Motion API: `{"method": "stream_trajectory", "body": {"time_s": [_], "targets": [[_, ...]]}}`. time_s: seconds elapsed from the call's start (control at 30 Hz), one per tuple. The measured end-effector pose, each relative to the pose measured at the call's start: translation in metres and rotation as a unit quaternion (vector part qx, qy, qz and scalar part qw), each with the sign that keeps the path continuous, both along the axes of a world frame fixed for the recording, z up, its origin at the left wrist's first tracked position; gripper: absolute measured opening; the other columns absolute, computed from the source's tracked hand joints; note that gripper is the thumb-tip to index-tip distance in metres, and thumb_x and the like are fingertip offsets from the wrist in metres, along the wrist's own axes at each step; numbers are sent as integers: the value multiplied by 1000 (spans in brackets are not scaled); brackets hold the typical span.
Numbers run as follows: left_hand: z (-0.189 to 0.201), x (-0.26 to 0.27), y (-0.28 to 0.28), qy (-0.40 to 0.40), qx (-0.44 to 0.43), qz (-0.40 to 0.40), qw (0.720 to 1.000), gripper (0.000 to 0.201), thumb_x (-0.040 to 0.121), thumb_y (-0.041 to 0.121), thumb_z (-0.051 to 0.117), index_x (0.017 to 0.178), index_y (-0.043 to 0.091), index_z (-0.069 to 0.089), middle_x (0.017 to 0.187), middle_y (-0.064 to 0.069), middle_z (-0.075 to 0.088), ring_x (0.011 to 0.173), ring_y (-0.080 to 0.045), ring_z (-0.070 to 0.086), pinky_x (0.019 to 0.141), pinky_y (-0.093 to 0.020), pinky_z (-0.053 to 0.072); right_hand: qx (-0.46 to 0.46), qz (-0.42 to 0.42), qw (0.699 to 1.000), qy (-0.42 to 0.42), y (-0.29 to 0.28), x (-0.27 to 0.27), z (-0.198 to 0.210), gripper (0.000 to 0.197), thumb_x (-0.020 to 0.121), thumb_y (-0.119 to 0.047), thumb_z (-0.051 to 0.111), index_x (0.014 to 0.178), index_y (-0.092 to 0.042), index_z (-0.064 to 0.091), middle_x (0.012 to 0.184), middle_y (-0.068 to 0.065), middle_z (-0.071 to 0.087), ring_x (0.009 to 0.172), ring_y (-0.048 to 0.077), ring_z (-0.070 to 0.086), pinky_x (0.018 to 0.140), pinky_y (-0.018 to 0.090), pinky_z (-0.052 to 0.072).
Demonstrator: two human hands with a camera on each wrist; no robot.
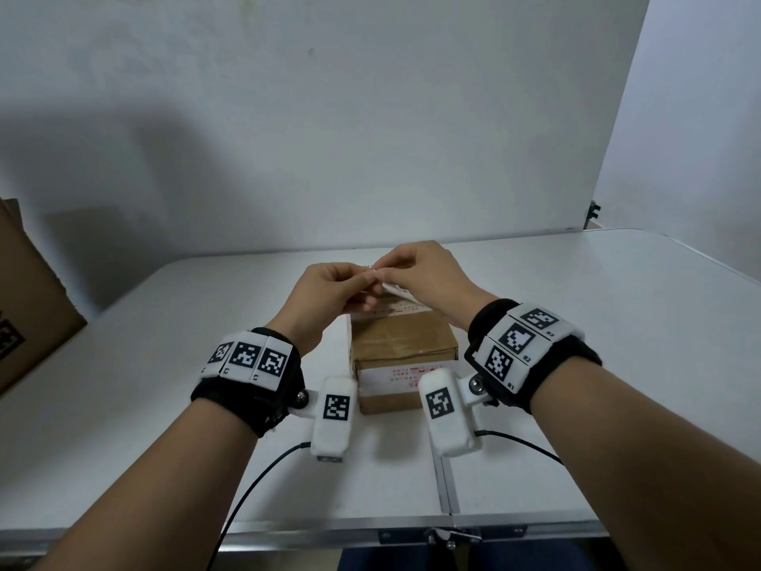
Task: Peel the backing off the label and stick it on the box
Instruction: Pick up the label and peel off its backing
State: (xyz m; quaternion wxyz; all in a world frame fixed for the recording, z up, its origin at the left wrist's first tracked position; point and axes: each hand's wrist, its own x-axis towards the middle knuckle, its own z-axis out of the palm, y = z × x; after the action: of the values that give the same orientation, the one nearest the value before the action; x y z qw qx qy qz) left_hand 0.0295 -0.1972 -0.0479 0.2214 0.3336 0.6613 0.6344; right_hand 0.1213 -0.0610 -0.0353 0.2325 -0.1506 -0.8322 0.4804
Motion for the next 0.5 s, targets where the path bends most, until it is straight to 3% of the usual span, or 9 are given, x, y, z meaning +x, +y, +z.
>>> {"method": "stream_trajectory", "body": {"time_s": [0.17,0.33,0.5], "targets": [[1,2,3,25,-13,9,1000,20,89,14,62,95,-3,70,85,-12,72,62,-10,64,61,-20,54,-1,-17,1000,-2,2,1,1,14,84,-22,70,91,-13,78,93,1,76,95,12,68,82,22,52],[0,3,3,-12,-17,-13,1000,21,89,12,62,98,-5,69,87,-13,71,62,-13,62,63,-20,55,4,-22,1000,-8,4,3,1,15,85,-22,69,91,-12,79,89,-1,75,94,12,67,84,25,51],[0,7,2,-4,-21,13,1000,19,87,12,63,95,-4,70,88,-13,73,61,-11,65,61,-22,54,6,-20,1000,-11,1,4,-1,16,84,-23,72,93,-13,79,90,-2,75,93,10,66,79,19,48]]}}
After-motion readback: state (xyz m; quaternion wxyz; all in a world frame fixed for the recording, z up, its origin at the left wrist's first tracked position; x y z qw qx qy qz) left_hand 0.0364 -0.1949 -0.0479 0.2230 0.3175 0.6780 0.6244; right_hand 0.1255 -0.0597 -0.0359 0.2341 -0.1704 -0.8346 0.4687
